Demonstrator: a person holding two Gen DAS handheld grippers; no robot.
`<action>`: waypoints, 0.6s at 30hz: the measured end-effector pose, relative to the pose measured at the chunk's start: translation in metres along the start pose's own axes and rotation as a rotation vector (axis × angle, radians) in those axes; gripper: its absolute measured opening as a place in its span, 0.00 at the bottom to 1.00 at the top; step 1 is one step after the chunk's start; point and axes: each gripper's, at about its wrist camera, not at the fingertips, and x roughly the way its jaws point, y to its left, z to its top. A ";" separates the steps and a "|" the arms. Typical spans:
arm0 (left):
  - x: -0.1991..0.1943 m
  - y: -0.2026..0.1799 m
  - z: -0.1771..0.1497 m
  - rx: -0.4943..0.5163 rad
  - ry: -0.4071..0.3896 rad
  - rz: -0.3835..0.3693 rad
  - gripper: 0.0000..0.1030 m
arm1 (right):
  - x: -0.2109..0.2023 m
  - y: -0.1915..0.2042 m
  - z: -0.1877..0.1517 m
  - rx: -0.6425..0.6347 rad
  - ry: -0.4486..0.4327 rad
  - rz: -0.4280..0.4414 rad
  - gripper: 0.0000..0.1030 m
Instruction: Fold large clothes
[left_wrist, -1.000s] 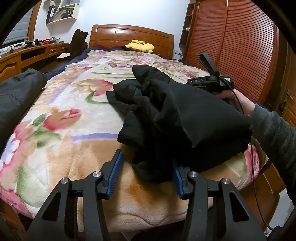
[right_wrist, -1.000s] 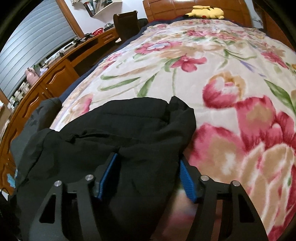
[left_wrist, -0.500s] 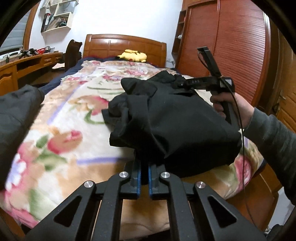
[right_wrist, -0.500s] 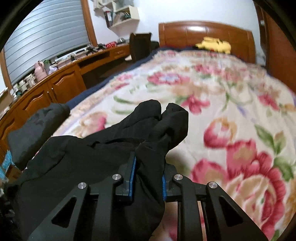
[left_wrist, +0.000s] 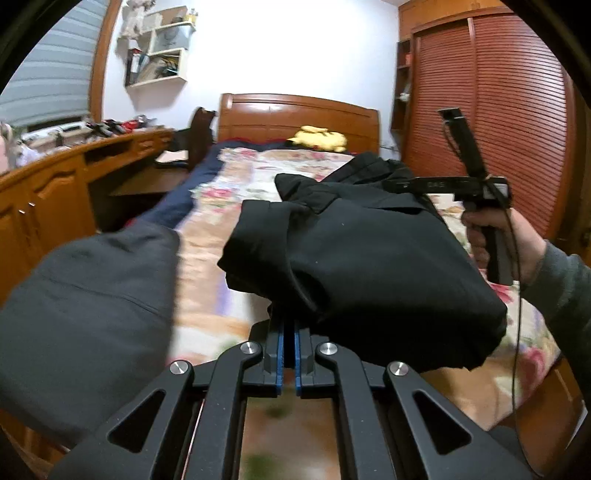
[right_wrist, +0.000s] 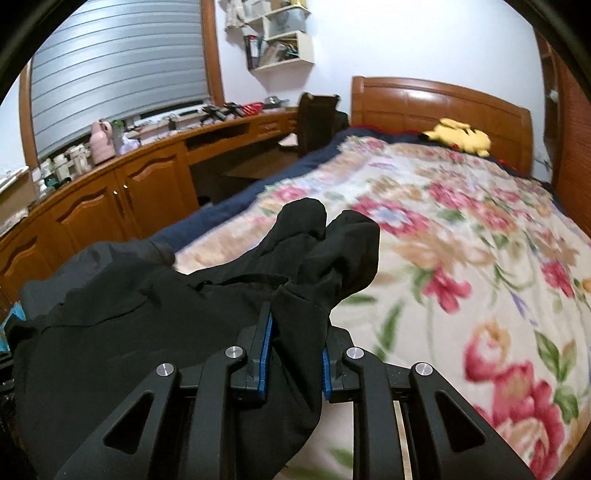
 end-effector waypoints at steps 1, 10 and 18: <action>-0.001 0.008 0.004 0.000 -0.001 0.019 0.04 | 0.005 0.007 0.005 -0.006 -0.009 0.008 0.20; -0.010 0.077 0.015 -0.029 -0.012 0.160 0.04 | 0.059 0.056 0.048 -0.054 -0.028 0.052 0.20; -0.025 0.139 0.015 -0.076 -0.017 0.346 0.04 | 0.115 0.106 0.069 -0.093 -0.047 0.130 0.20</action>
